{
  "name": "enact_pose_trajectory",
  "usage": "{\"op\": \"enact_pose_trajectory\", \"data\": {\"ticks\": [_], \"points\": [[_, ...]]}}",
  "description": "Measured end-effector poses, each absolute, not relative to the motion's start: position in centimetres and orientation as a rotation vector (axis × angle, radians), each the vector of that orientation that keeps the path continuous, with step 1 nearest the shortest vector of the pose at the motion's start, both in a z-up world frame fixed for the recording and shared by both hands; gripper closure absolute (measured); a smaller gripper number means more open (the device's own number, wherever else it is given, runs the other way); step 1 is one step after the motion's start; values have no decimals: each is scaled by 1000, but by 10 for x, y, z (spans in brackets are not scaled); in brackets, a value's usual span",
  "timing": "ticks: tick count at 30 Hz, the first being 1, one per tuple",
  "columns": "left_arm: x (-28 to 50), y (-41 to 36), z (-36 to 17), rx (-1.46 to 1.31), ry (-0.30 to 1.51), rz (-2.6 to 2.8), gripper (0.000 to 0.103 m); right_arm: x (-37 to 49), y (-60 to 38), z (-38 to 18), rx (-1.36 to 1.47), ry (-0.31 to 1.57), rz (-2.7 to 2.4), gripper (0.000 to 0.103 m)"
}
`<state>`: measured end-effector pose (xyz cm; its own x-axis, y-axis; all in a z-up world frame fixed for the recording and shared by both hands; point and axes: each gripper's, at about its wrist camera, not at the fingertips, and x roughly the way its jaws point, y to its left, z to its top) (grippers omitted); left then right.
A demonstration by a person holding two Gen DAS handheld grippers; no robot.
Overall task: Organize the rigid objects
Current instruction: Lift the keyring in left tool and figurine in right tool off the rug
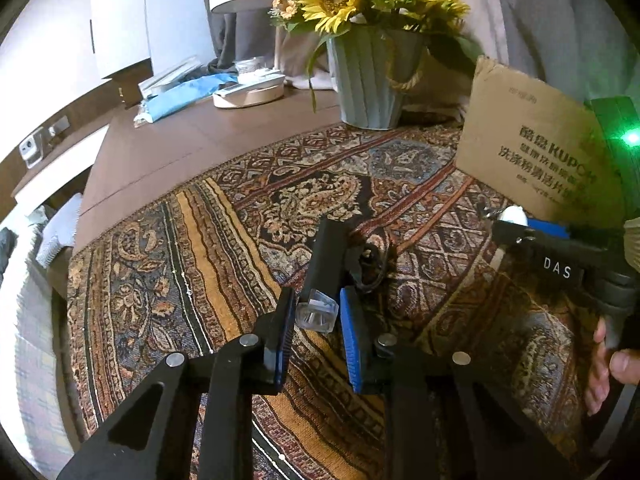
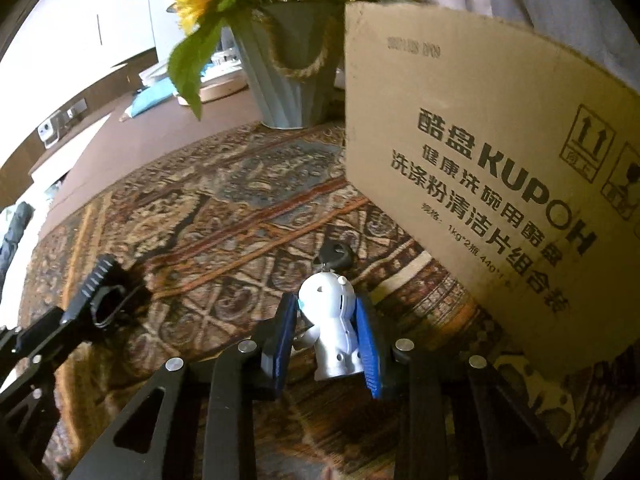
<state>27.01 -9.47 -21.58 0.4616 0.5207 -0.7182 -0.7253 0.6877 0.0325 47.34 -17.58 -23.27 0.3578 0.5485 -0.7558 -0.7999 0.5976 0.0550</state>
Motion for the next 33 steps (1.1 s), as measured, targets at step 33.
{"op": "enact_pose_trajectory", "data": {"ticks": [33], "points": [[285,-72,-225,-267,812,647,77,446,-184,-233,-274,913,896,72]]}}
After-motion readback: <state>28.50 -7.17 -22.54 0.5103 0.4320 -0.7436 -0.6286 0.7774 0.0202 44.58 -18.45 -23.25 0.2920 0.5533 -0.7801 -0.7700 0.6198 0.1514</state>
